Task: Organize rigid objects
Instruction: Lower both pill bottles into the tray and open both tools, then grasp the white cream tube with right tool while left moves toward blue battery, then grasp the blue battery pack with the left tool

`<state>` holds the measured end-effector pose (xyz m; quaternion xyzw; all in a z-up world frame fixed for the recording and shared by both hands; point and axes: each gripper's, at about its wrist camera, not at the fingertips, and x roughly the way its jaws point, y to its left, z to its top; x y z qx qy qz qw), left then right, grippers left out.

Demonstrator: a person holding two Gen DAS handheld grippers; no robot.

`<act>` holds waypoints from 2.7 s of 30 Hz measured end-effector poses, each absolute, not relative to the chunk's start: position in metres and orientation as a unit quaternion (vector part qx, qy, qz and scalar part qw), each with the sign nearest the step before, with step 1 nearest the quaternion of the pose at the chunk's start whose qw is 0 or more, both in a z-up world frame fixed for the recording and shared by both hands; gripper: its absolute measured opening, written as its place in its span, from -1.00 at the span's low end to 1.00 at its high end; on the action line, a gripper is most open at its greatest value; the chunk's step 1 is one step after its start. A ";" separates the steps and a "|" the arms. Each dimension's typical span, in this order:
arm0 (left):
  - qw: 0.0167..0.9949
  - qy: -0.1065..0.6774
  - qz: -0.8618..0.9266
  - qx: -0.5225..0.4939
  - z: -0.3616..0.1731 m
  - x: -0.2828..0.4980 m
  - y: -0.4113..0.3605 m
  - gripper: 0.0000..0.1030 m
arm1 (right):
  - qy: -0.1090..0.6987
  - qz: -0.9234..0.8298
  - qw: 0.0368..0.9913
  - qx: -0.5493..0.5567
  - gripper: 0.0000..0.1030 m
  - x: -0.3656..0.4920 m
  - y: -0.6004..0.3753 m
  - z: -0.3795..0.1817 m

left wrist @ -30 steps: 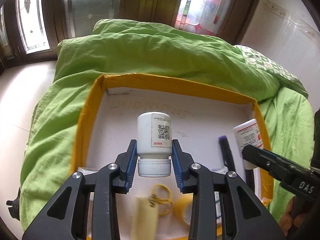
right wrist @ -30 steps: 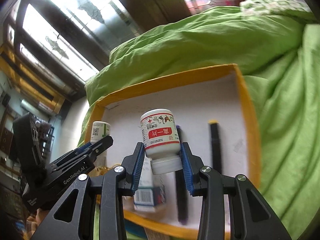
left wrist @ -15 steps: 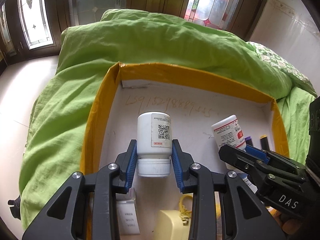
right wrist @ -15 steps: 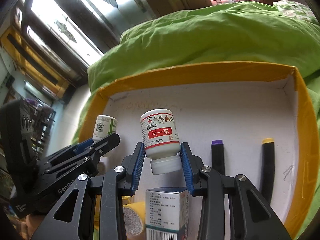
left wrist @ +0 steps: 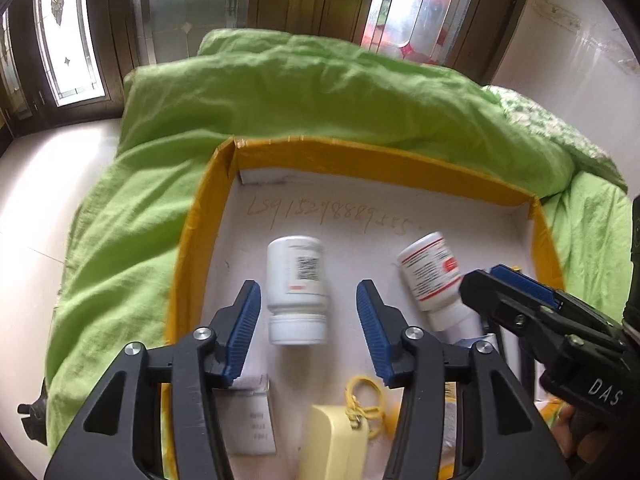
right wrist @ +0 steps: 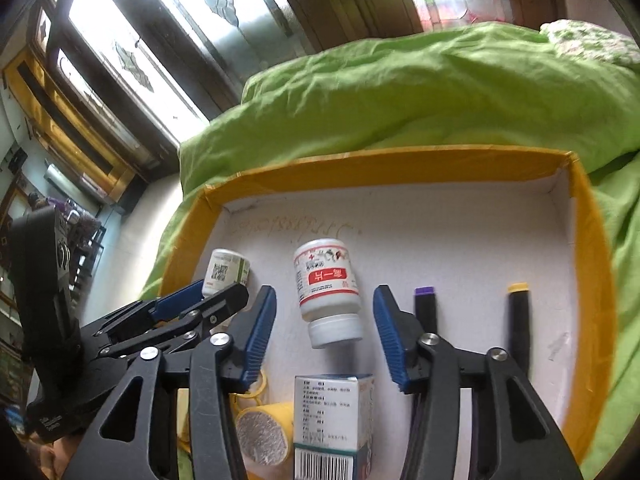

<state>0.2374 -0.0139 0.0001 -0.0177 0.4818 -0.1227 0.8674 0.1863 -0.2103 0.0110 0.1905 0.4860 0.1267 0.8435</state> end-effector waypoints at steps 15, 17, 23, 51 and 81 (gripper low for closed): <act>0.888 0.440 -0.109 -0.080 0.024 0.085 0.015 0.55 | 0.508 0.065 0.834 0.205 0.61 0.109 -0.246 0.033; 0.882 0.452 -0.104 -0.084 0.008 0.062 0.017 0.55 | 0.533 0.077 0.818 0.203 0.61 0.096 -0.248 0.030; 0.867 0.479 -0.112 -0.080 -0.007 0.047 0.002 0.55 | 0.574 0.099 0.787 0.203 0.61 0.063 -0.255 0.028; 0.852 0.463 -0.192 0.152 -0.014 0.057 -0.078 0.55 | 0.618 0.126 0.756 0.178 -0.46 0.059 -0.226 -0.016; 0.765 0.567 -0.271 0.142 -0.041 0.062 -0.094 -0.02 | 0.634 0.123 0.724 0.244 -0.46 0.063 -0.249 -0.033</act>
